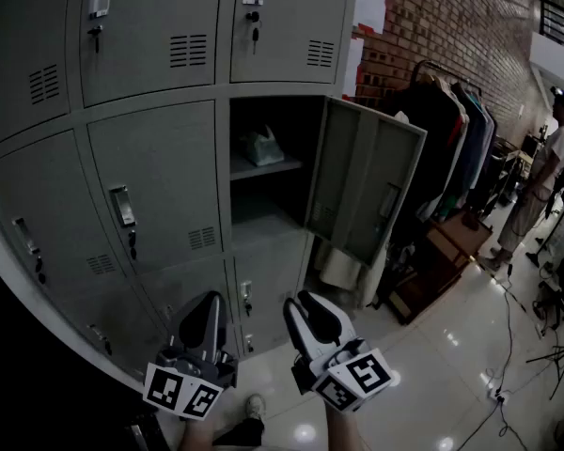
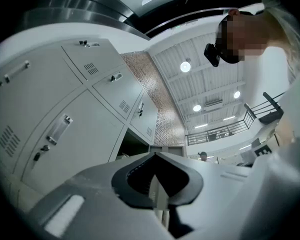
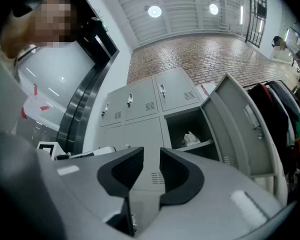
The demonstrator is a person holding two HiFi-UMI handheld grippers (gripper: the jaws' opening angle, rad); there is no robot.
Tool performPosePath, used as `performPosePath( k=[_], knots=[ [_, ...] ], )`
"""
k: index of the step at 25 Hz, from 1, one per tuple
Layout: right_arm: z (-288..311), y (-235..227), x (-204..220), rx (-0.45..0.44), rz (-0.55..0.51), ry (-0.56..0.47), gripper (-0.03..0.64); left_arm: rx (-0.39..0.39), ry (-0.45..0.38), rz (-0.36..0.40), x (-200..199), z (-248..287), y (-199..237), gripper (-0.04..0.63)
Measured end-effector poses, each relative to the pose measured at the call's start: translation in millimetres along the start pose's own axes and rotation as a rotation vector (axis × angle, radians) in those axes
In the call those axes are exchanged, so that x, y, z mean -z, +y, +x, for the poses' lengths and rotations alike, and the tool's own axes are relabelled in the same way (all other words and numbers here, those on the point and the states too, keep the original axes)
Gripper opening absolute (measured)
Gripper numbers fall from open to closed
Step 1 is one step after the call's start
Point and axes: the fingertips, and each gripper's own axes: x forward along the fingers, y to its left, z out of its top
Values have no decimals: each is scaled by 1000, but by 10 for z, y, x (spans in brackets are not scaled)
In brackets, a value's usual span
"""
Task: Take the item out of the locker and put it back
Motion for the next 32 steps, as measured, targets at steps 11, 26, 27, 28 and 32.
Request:
performPosePath(
  k=[11,26,27,28,32],
  knots=[
    [1906,-1238,-174,48,-133,49,371,28,70,-22,505,1269,842,3],
    [3664,-2213,233,86,-112,394,381,-5,71,-34,743,1629,1042,3],
    [3652,-2203,252,84,-110,403,223,-14,68,-37,740,1611,1066,3],
    [3636,-2195,261,84,-117,403,176,-21,64,-42,739,1598,1090,3],
    [3562,-2230,202,117,-133,354,31,-46,59,-51,738,1586,1168,3]
  ],
)
